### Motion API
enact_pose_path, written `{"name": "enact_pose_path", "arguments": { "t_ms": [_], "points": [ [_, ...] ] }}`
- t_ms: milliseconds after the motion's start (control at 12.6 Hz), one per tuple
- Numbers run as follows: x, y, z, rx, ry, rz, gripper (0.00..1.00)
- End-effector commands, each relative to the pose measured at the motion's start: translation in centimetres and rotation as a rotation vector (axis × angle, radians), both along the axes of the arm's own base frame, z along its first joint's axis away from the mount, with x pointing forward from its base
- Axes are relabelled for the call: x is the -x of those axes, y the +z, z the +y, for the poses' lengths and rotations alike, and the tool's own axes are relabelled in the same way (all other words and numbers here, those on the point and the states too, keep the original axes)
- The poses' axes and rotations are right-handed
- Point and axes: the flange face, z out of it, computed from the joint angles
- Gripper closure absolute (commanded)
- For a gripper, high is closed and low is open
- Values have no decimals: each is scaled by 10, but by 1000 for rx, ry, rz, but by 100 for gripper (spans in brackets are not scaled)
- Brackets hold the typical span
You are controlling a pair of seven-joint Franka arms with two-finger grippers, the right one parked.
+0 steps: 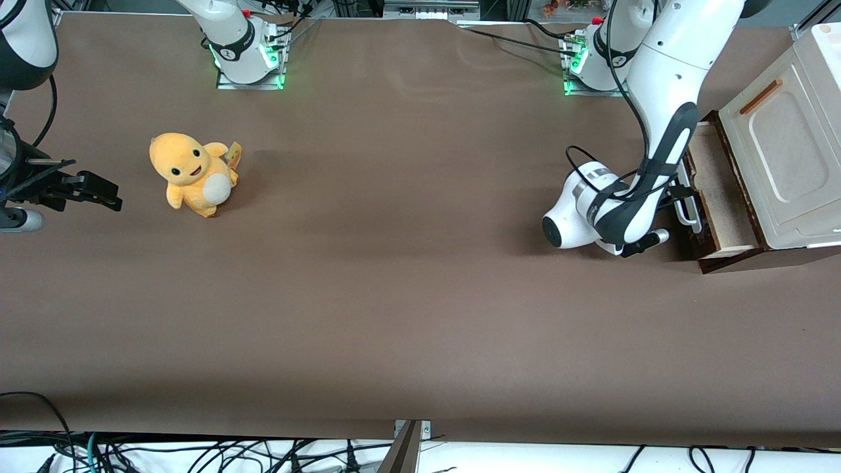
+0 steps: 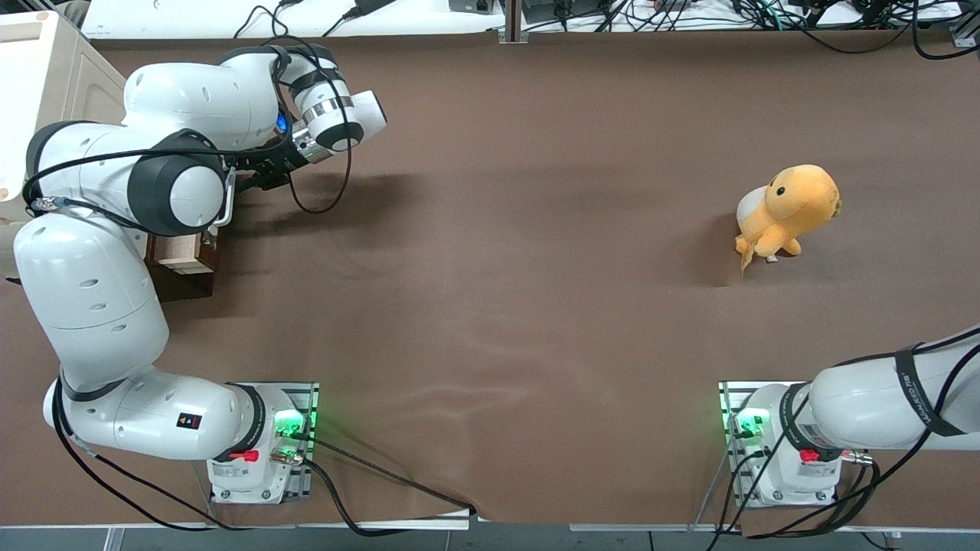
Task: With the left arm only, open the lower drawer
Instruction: 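Open the left gripper and back it away from the handle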
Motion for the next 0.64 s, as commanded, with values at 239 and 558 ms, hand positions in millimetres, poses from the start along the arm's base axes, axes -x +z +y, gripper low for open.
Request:
{"name": "enact_pose_path", "arguments": {
  "t_ms": [239, 558],
  "points": [
    [-12, 23, -30, 72, 39, -32, 0],
    [-41, 63, -45, 186, 86, -18, 0]
  ]
}}
